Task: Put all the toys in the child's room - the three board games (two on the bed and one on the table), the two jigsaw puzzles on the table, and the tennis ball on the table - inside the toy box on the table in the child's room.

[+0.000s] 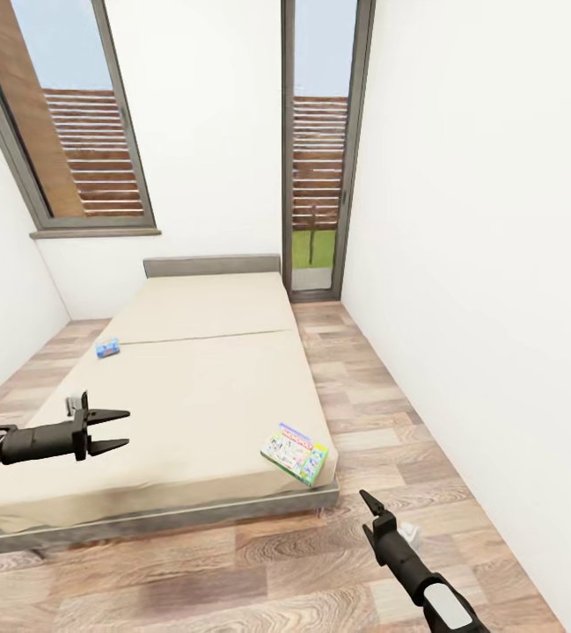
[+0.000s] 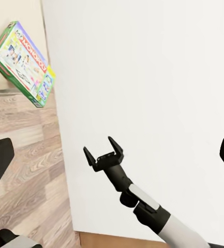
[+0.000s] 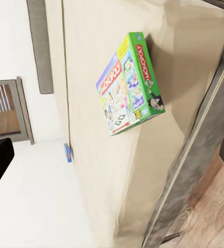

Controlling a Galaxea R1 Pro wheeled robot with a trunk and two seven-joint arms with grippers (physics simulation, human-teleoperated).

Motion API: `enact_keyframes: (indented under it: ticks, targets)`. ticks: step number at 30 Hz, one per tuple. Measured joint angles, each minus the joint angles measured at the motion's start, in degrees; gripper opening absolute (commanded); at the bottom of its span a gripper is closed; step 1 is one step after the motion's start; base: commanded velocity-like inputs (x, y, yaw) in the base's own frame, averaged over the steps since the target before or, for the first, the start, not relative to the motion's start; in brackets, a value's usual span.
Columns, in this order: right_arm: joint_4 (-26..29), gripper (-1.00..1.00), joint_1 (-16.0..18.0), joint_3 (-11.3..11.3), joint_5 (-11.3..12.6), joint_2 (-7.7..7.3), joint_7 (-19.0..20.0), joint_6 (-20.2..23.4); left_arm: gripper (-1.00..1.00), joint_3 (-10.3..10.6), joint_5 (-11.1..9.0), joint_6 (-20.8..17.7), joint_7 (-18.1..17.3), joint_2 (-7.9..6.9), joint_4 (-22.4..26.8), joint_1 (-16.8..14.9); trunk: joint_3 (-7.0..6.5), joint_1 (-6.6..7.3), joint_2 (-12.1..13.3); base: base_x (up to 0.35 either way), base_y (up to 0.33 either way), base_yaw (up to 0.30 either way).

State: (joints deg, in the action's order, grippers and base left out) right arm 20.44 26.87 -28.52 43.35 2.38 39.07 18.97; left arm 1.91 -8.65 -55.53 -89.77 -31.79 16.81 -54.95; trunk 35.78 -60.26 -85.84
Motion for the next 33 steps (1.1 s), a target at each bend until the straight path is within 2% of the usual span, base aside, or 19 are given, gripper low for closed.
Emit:
enact_keyframes:
  ticks: [4,7,10,11,13,15,16,20,25,28,33]
  targets:
    - [0.0,1.00,0.0,0.0,0.0,0.01,0.5,0.0,1.00,-0.1,-0.1,-0.2,0.0,0.43,2.8,0.0,0.72,-0.88,-1.6,0.000,0.000,0.000]
    - [0.0,1.00,0.0,0.0,0.0,-0.02,0.9,0.0,1.00,-0.1,-0.1,-0.5,0.0,1.61,6.9,0.1,1.26,-1.54,-2.8,0.000,0.000,0.000]
    - [0.1,1.00,0.0,0.0,0.0,-0.05,1.2,0.0,1.00,0.0,0.0,-0.6,0.0,4.71,10.8,1.3,1.80,-2.20,-4.0,0.000,0.000,0.000]
    - [0.1,1.00,0.0,0.0,0.0,-0.08,1.3,0.0,1.00,0.2,0.1,-0.5,0.0,6.57,12.3,2.7,1.98,-2.42,-4.4,0.000,0.000,0.000]
    - [0.1,1.00,0.0,0.0,0.0,-0.08,1.3,0.0,1.00,0.2,0.1,-0.5,0.0,6.72,12.3,2.8,2.33,-2.86,-5.2,0.000,0.000,0.000]
    - [0.1,1.00,0.0,0.0,0.0,-0.10,1.4,0.0,1.00,0.6,0.1,-0.7,-0.1,8.36,15.3,4.3,2.69,-3.30,-6.0,0.000,0.000,0.000]
    - [0.1,1.00,0.0,0.0,0.0,-0.10,1.4,0.0,1.00,0.6,0.1,-0.7,-0.1,8.39,15.4,4.3,2.87,-3.52,-6.4,0.000,0.000,0.000]
    - [0.1,1.00,0.0,0.0,0.0,-0.14,1.7,0.0,1.00,1.3,0.1,-1.7,-0.1,10.11,25.3,8.2,3.59,-4.39,-8.0,0.000,0.000,0.000]
    - [0.1,1.00,0.0,0.0,0.0,-0.18,1.8,0.0,1.00,1.4,0.0,-3.4,0.0,10.63,30.8,10.9,4.49,-5.49,-10.0,0.000,0.000,0.000]
    - [0.1,1.00,0.1,0.0,0.0,-0.15,1.8,0.0,1.00,1.4,-0.1,-3.7,0.0,10.57,32.3,11.5,5.03,-6.15,-11.2,0.000,0.000,0.000]
    - [0.1,1.00,0.0,0.0,-0.1,-0.08,1.8,0.0,1.00,1.4,-0.1,-3.9,0.0,9.49,35.2,12.1,5.93,-7.25,-13.2,0.000,0.000,0.000]
